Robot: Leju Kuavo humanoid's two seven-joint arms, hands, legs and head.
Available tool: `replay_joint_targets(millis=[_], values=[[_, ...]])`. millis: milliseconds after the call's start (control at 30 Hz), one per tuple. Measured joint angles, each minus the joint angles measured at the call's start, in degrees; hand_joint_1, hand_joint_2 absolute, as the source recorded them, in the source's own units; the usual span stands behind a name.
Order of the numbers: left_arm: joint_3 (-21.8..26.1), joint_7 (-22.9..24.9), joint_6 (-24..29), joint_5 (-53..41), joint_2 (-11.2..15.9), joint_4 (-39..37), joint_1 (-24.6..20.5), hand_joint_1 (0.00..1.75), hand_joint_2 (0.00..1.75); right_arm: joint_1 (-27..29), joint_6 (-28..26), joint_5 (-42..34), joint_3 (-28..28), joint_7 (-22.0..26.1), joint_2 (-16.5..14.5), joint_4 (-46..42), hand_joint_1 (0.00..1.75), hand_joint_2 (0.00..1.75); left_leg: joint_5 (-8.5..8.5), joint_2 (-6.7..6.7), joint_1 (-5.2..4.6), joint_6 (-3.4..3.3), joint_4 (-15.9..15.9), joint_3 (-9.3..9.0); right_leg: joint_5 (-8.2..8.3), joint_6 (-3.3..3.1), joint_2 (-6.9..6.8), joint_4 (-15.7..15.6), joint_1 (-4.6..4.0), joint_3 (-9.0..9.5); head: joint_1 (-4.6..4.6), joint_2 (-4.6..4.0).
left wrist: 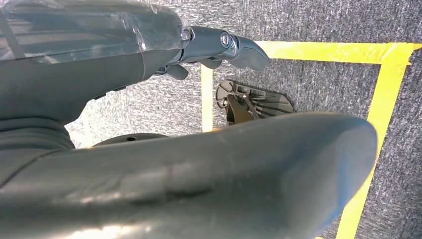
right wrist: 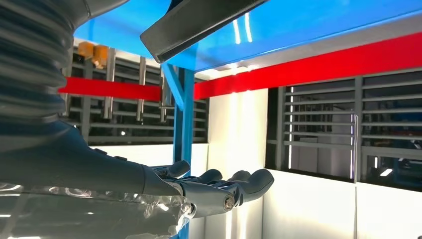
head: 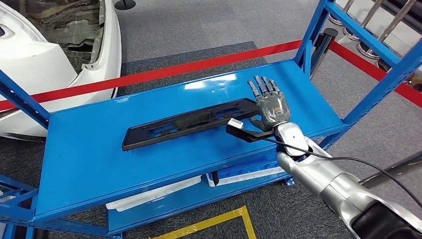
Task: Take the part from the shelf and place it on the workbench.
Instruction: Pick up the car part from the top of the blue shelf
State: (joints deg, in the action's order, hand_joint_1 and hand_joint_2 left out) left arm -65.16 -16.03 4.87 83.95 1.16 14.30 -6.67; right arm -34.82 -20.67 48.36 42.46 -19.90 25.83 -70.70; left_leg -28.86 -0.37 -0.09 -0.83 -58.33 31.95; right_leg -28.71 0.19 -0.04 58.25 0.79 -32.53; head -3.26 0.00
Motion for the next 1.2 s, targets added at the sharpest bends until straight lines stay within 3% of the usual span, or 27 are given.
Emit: replay_joint_targets(millis=[500,1200], values=[[-0.01,0.13,-0.02,0.02,0.0,0.01,0.01,0.0,0.0,-0.94,-1.5,-2.5,0.64,1.63,-4.21,4.94,0.0,1.75,0.0,0.0,0.0,0.0,0.0,-0.01,0.0,0.0,-0.01,0.0,0.0,0.0,0.0,0.0],[-0.02,0.03,-0.04,0.22,0.0,0.02,0.05,0.0,0.0,1.63,-1.26,-7.97,0.43,2.62,-5.3,10.95,0.0,1.75,0.0,0.0,0.0,0.0,0.0,-0.04,0.0,0.0,0.0,-0.02,0.0,0.0,-0.01,0.0]])
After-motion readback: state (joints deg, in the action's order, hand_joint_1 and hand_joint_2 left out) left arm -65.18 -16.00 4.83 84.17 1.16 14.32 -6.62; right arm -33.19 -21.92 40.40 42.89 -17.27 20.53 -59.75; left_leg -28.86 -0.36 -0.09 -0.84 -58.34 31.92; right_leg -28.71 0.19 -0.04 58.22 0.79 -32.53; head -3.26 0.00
